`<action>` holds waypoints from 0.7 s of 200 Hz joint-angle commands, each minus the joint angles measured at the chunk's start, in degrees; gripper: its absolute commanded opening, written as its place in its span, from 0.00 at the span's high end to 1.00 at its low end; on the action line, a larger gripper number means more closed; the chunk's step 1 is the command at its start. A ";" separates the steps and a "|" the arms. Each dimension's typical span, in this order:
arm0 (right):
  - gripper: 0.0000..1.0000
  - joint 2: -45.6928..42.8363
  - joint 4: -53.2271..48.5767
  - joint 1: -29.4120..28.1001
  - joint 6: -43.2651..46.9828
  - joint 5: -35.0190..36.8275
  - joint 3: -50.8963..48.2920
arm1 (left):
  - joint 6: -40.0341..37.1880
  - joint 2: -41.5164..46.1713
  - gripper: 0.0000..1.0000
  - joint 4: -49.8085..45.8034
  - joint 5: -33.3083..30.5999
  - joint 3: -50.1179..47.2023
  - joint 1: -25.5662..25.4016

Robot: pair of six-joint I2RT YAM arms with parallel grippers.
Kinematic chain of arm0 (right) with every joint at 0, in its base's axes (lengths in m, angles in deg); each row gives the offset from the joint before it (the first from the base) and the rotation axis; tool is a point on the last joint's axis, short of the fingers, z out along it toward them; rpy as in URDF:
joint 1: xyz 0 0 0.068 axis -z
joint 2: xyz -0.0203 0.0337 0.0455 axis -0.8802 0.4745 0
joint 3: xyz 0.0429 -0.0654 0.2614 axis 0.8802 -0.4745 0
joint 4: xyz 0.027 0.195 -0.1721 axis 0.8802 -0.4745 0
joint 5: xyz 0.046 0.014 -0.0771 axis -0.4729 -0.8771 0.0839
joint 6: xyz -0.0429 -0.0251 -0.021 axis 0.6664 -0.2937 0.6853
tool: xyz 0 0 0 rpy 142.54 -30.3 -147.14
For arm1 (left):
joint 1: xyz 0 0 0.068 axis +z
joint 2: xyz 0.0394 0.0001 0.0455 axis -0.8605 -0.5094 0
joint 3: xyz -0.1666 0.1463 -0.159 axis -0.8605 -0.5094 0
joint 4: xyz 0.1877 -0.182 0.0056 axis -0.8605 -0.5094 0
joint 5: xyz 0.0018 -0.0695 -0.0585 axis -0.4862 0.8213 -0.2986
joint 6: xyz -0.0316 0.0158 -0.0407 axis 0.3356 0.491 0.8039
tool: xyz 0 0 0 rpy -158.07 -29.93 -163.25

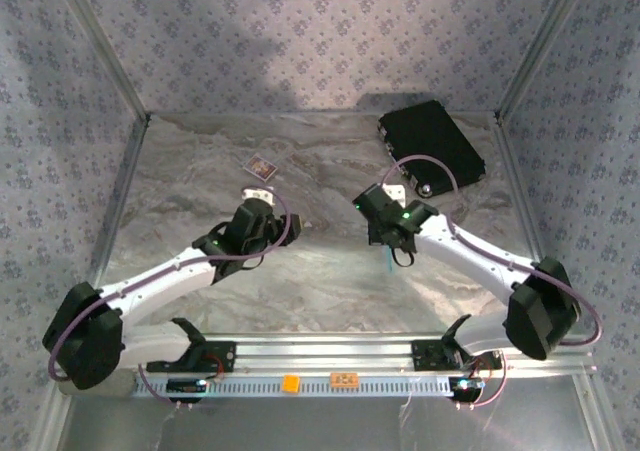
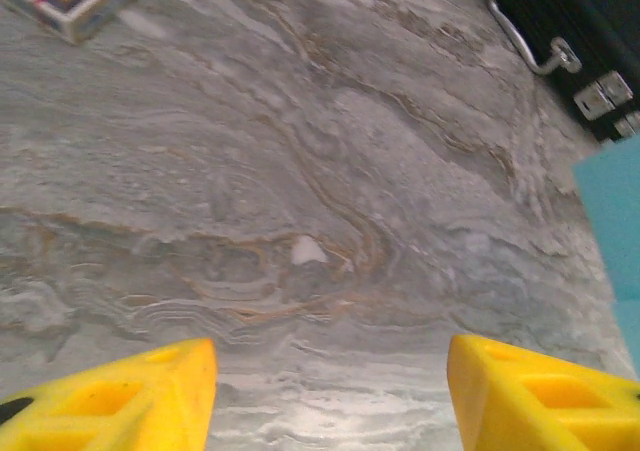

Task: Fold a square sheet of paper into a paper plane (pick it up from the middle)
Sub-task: Turn over the paper at the center of the table.

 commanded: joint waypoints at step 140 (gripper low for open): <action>0.90 23.80 8.58 -9.97 -1.86 -10.20 10.81 | 5.84 19.42 0.13 -4.72 -5.21 -9.95 8.05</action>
